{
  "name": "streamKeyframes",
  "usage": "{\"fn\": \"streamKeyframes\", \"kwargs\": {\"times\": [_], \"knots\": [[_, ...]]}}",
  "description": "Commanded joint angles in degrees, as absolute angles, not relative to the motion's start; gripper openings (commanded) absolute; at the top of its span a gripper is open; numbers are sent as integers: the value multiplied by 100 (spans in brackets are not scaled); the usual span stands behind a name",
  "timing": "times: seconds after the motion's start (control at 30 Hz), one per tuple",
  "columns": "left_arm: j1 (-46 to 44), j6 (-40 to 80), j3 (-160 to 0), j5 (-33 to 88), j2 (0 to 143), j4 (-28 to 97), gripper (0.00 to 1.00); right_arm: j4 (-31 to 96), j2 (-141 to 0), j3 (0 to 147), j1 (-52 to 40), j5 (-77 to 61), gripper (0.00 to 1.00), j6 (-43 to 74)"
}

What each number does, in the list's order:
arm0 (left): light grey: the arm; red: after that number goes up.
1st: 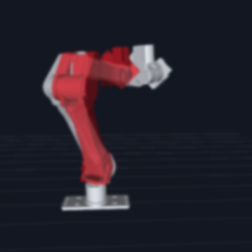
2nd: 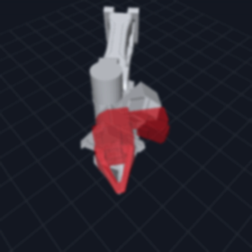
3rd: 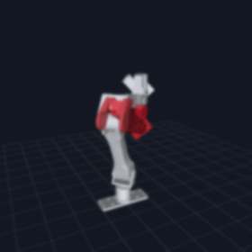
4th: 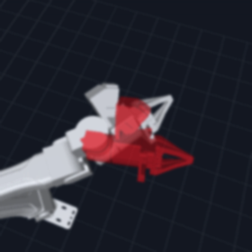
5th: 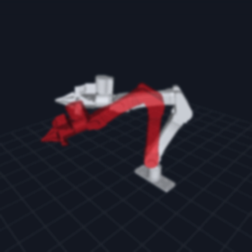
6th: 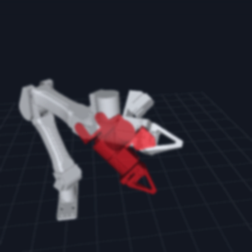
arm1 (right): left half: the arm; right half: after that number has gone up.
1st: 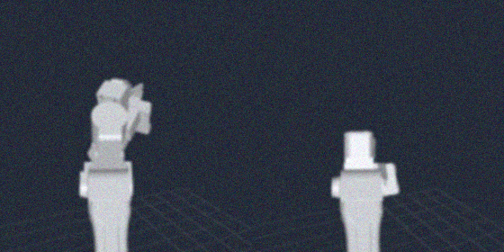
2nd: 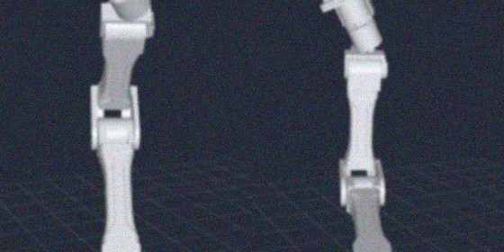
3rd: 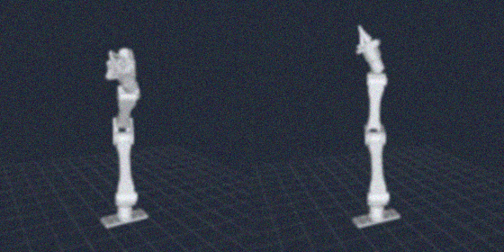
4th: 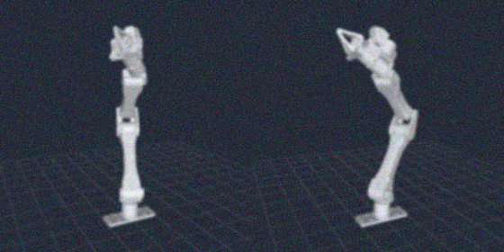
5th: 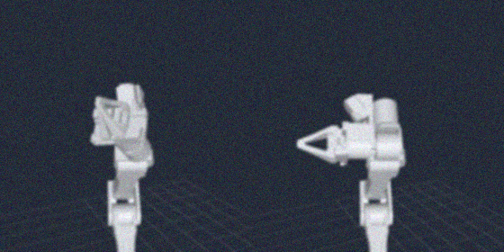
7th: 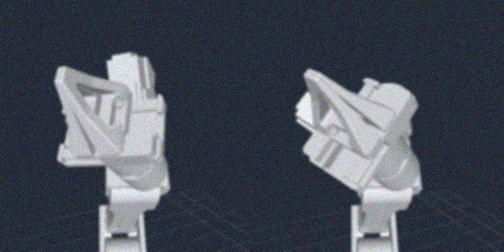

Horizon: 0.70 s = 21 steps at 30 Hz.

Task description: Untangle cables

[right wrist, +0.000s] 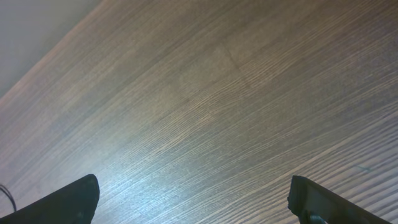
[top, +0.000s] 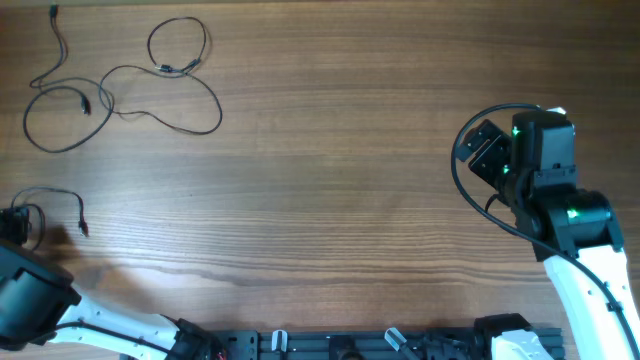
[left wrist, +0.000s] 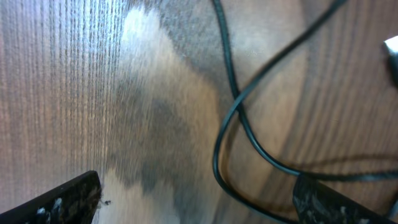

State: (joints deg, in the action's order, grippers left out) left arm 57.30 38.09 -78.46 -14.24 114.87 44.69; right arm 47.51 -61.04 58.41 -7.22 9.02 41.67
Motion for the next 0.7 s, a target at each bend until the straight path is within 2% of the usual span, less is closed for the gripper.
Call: {"fn": "streamKeyframes", "kwargs": {"times": [0.0,0.17,0.33,0.67], "knots": [[5739,4134,-7682,-1374,11531,4283,100,4731,-6182,5859,-709,888,100,4049],[5739,4890,-7682,-1382,11528,4278,100,4733,-6184,5859,-709,888,100,4049],[5566,4265,-7682,-1170,11408,4080,100,4713,-6184,5859,-709,886,100,4066],[5623,4353,-7682,-1109,10739,3789,100,4716,-6191,5859,-709,589,100,4069]]}}
